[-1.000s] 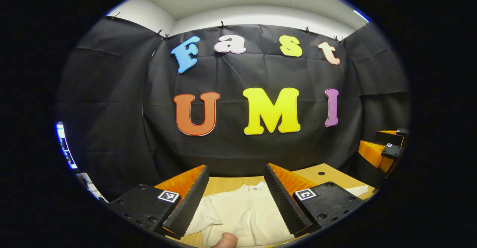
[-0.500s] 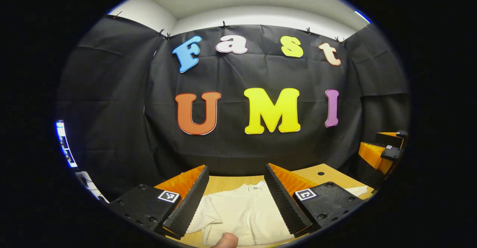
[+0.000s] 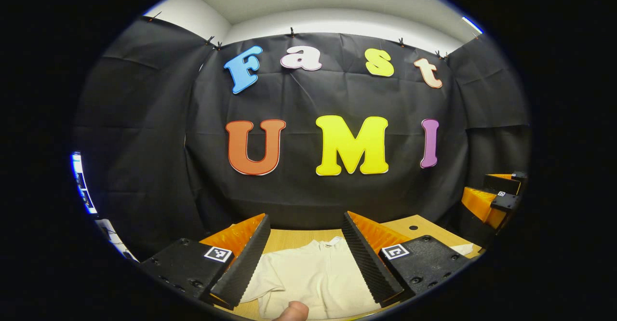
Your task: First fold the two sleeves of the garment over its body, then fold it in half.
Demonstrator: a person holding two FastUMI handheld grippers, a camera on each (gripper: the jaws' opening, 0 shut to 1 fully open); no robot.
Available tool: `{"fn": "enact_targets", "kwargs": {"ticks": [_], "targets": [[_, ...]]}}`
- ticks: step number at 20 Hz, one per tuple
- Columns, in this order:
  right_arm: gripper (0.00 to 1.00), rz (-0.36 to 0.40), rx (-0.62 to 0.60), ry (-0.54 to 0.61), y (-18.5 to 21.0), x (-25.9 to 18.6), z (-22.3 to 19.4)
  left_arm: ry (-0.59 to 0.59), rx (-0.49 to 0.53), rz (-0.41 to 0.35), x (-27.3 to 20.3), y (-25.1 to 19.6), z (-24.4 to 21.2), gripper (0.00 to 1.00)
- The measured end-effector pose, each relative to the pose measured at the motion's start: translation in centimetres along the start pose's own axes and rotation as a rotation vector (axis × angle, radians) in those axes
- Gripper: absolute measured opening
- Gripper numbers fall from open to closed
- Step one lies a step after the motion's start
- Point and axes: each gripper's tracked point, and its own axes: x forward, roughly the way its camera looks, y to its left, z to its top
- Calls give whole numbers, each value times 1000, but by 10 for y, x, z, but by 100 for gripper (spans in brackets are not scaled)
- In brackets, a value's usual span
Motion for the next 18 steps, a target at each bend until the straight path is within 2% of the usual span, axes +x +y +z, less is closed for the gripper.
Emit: {"fn": "enact_targets", "kwargs": {"ticks": [5, 8, 11, 14, 18], "targets": [[94, -2, -12, 4, 2, 3, -4, 8, 4, -7, 6, -1, -4, 96], [94, -38, -1, 35, -13, 11, -16, 15, 6, -16, 9, -4, -8, 96], [94, -136, 35, 91, -54, 24, -40, 17, 8, -17, 12, -7, -10, 97], [94, -262, 14, 133, -109, 38, -69, 40, -1, -25, 13, -13, -20, 97], [94, -387, 9, 250, -170, 48, -131, 65, 23, -38, 15, -25, -29, 96]]}}
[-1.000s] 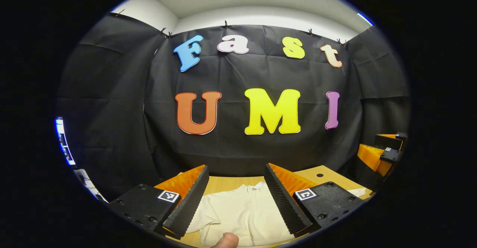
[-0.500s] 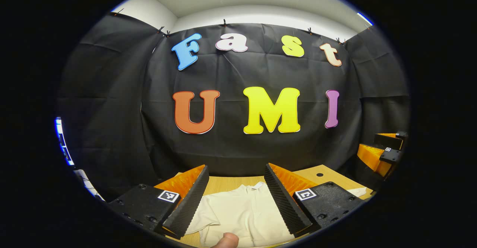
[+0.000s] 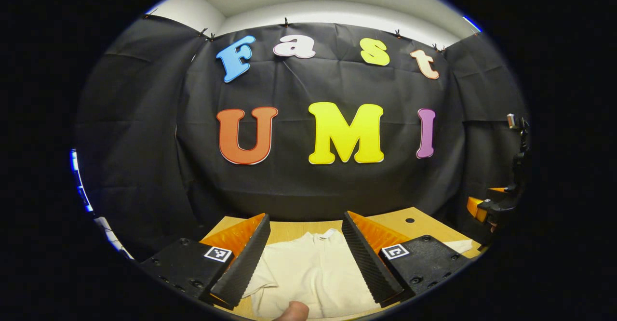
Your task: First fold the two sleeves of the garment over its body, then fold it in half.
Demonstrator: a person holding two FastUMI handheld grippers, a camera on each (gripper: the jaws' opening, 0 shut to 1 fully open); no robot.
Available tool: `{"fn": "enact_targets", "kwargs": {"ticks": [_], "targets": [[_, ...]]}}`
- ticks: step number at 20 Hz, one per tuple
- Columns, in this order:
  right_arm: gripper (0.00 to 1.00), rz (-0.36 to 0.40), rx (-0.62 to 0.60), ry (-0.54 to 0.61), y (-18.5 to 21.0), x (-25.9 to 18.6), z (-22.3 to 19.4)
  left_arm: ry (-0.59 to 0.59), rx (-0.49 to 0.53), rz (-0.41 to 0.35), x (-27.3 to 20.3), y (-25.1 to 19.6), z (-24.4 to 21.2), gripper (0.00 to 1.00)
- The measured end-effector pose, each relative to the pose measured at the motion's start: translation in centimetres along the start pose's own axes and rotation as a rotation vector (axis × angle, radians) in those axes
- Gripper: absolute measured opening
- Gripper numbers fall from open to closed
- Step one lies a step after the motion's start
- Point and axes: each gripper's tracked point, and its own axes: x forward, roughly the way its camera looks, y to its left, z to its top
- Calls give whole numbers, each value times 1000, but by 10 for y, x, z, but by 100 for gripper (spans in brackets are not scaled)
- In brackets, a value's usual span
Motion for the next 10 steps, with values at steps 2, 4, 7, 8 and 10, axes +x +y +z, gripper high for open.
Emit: {"fn": "enact_targets", "kwargs": {"ticks": [2, 4, 7, 8, 10], "targets": [[94, -65, 2, 65, -29, 21, -33, 0, 27, -12, -2, -8, -2, 96], [94, -120, 7, 137, -56, 39, -66, -4, 50, -21, -1, -14, -1, 96], [95, -186, 15, 257, -95, 64, -117, 8, 57, -24, 0, -20, -4, 96], [94, -213, 5, 294, -103, 71, -134, 9, 51, -26, 0, -21, -5, 96], [95, -236, -3, 377, -121, 82, -168, 6, 44, -27, -2, -25, -3, 96]]}}
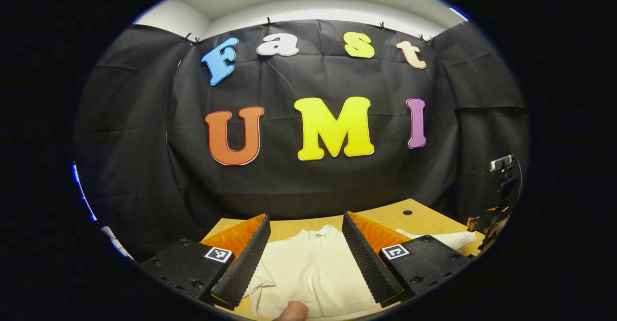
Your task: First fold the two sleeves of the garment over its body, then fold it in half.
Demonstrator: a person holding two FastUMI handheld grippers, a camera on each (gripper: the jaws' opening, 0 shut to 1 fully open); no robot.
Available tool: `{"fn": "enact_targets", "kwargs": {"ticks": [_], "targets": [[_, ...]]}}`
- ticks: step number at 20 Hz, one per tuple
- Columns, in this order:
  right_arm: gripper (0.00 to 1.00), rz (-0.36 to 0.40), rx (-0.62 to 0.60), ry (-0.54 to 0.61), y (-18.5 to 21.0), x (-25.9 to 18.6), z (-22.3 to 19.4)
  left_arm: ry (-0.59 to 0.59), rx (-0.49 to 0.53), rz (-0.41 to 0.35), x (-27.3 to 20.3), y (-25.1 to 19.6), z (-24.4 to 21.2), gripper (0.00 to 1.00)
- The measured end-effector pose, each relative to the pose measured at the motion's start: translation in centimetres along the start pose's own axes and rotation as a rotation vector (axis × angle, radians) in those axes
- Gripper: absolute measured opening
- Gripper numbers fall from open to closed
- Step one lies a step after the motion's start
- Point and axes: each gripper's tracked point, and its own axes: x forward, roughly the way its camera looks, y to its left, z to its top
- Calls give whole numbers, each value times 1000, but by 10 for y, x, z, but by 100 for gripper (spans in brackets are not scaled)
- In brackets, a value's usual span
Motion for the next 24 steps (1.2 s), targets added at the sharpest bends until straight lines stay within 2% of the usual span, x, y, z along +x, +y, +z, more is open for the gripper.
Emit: {"fn": "enact_targets", "kwargs": {"ticks": [2, 6, 9, 14, 18, 21, 24], "targets": [[95, -15, -7, 121, -8, 22, -32, 2, 0, 6, 3, 0, 1, 96], [96, -52, -5, 257, -21, 53, -66, 20, 9, 22, 2, 0, -3, 97], [96, -41, 18, 327, -13, 61, -70, 41, 11, 49, 3, 7, -8, 96], [96, -47, 50, 443, -22, 67, -86, 41, 10, 65, 1, 11, -7, 96], [94, 3, 97, 511, -21, 72, -90, 55, 12, 77, -1, 15, -12, 96], [95, 12, 98, 533, -20, 75, -83, 81, -5, 80, -2, 17, -19, 97], [94, 21, 129, 600, -22, 75, -92, 85, 0, 82, -4, 17, -20, 97]]}}
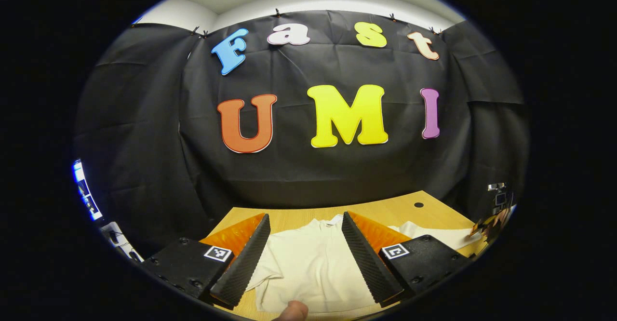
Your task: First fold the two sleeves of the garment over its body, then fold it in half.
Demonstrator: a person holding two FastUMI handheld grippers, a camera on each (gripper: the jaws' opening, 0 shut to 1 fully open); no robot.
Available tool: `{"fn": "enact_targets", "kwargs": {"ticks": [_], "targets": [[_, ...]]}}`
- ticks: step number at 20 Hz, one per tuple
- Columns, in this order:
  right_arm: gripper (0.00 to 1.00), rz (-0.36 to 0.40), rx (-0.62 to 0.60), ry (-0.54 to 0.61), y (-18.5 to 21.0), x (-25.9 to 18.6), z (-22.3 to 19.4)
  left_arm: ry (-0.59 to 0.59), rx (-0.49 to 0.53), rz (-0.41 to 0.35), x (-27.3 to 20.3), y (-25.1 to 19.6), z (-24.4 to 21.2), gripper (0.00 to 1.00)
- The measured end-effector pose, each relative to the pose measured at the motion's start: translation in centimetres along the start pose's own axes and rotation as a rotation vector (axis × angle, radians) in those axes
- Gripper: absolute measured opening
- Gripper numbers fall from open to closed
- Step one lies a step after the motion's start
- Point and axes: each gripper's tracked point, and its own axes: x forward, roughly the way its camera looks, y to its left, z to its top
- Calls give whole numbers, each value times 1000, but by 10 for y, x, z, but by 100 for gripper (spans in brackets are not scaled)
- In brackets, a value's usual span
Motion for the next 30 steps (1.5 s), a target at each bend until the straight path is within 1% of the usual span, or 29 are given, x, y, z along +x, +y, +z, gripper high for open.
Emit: {"fn": "enact_targets", "kwargs": {"ticks": [2, 3, 4, 5, 7, 8, 9, 10, 12, 13, 14, 15, 16, 18, 19, 21, 23, 25, 27, 28, 30], "targets": [[96, 19, 62, 50, 0, 4, -4, 2, -2, -2, -1, 2, -2, 97], [94, 31, 93, 82, -1, 6, -6, 5, -8, -8, -2, 1, -2, 97], [95, 44, 106, 101, -5, 4, -1, 13, -13, -13, -3, 0, -4, 97], [94, 69, 104, 116, -6, 5, -2, 17, -12, -15, -5, 1, -6, 97], [94, 80, 79, 146, -7, 6, 0, 28, -11, -16, -8, 2, -10, 97], [84, 86, 79, 161, -7, 7, -2, 35, -10, -12, -9, 4, -13, 97], [83, 105, 84, 175, -5, 5, 1, 41, -9, -10, -9, 5, -15, 97], [75, 121, 90, 186, -3, 5, 1, 44, -11, -12, -11, 5, -17, 97], [58, 117, 69, 201, -5, 9, -2, 46, -18, -18, -13, 4, -17, 97], [57, 110, 70, 200, -7, 5, 0, 49, -17, -20, -14, 3, -19, 97], [36, 106, 63, 207, -4, 8, -1, 50, -16, -23, -15, 2, -20, 97], [37, 103, 49, 203, -3, 7, 1, 50, -14, -22, -15, 3, -21, 97], [39, 116, 55, 198, -1, 11, -1, 49, -13, -20, -16, 3, -21, 97], [12, 107, 55, 197, 2, 8, 2, 45, -10, -16, -16, 5, -19, 97], [12, 107, 42, 187, 0, 9, 2, 40, -8, -15, -17, 7, -19, 97], [5, 99, 28, 186, 1, 7, 1, 32, -2, -13, -18, 7, -16, 97], [5, 90, 26, 180, 2, 1, 1, 26, -1, -14, -17, 9, -15, 97], [4, 89, 28, 142, 5, -11, 10, 13, -9, -20, -16, 10, -13, 97], [2, 91, 14, 125, 6, -28, 15, 5, -20, -25, -16, 11, -12, 97], [4, 95, 2, 115, 8, -37, 19, 1, -25, -30, -15, 11, -12, 97], [4, 108, -9, 89, 17, -58, 29, -13, -30, -45, -14, 10, -11, 97]]}}
